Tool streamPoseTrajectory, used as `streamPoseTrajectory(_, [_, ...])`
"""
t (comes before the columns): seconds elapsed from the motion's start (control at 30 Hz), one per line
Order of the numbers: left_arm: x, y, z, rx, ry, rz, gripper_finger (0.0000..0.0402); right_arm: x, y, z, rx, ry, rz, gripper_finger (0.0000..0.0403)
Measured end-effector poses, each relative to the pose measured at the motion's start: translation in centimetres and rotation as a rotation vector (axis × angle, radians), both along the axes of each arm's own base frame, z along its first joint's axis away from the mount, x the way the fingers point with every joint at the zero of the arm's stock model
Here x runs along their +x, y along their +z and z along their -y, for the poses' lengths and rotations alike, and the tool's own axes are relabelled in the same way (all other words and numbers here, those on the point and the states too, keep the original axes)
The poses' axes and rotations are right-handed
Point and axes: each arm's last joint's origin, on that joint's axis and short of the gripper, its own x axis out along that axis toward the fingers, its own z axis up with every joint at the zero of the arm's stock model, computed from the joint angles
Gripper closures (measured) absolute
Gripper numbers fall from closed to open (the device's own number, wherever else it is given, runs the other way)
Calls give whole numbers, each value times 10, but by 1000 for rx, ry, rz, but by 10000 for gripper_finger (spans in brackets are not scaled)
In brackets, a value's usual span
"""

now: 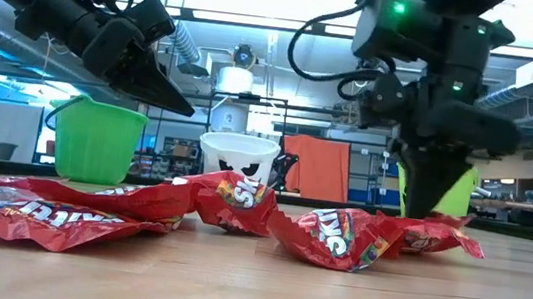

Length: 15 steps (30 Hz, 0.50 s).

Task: Sort candy by brand, put in halloween buckets
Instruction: Put the red candy into the white bucket

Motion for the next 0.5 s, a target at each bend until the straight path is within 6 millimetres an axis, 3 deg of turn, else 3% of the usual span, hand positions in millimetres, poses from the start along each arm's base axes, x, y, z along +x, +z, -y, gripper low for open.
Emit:
streamPoseTrajectory(0.1, [0,0,0,0,0,0,194,13,6,5,1,49,95,393])
streamPoseTrajectory(0.23, [0,0,0,0,0,0,195,46,29,23,-31,120,380,397])
streamPoseTrajectory(0.37, [0,1,0,-1,-4,8,194,72,59,54,-93,125,668,399])
streamPoseTrajectory(0.5, [1,2,0,3,-7,17,194,84,84,95,-144,35,871,400])
